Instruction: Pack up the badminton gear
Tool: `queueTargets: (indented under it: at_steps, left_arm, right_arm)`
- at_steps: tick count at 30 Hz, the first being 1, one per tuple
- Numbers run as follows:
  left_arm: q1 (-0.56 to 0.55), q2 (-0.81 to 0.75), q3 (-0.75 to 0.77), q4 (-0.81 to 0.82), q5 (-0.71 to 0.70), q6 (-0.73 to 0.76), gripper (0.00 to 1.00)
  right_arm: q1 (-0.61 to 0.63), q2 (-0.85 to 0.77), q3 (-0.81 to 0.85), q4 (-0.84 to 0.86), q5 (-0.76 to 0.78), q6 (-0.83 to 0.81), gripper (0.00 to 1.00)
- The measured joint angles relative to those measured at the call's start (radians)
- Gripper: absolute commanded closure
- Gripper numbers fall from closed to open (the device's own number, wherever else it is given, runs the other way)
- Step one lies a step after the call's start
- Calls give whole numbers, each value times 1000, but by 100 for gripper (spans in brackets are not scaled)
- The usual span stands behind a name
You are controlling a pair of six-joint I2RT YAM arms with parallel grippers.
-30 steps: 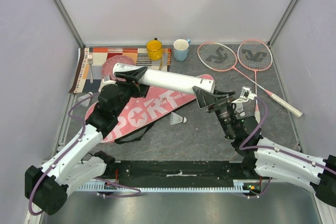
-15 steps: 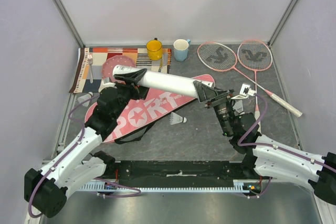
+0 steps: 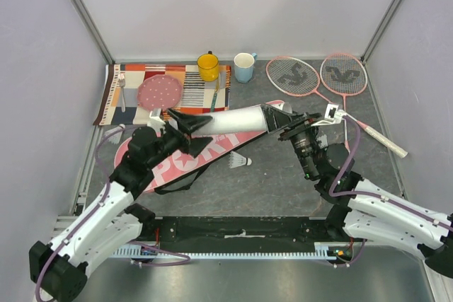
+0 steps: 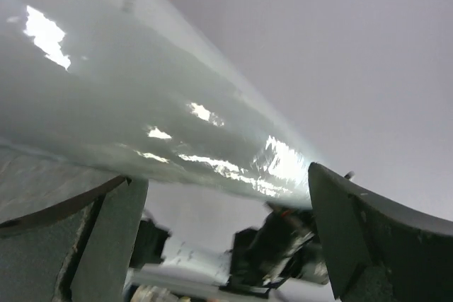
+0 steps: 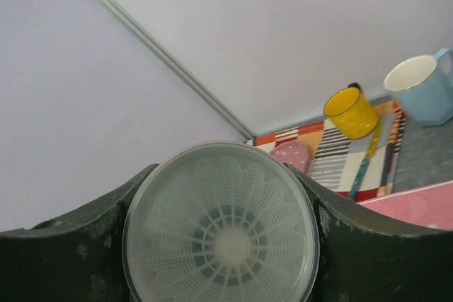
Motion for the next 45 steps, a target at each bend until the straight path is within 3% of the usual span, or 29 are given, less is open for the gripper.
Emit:
queueTargets:
  at_steps: [8,12,15,20,23,26,31,35,39,45]
  left_arm:
    - [0,-267,-269,-173,337,161,0]
    - [0,-378,-303,-272,454,255,4]
    - [0,-415,-245,-337,514,367,5]
    - [-2,-318,34,-423,589,639,2]
    - [-27,-195,227,-470,560,848,0]
    - [-90,-100,336,-496,444,1071,0]
    - [-233,-12,344,-486,233,1430,0]
    - [-353,19,256,-390,116,1684,0]
    - [-369,67,195,-314,123,1782,0]
    - [-369,210,200,-238,122,1794,0]
  right_arm:
    - [-2,10,165,-303,7,-156,44]
    - [-3,18,186,-401,-27,-199,46]
    - [-3,23,190,-466,-53,-215,45]
    - [-6,40,217,-504,-97,-221,44]
    - [-8,44,233,-526,-117,-224,42]
    - [-8,43,245,-552,-131,-224,41]
    - [-8,35,251,-581,-148,-217,40]
    - [-8,35,253,-589,-161,-207,40]
    - [-8,48,262,-591,-172,-199,39]
    - [-8,51,267,-600,-188,-190,39]
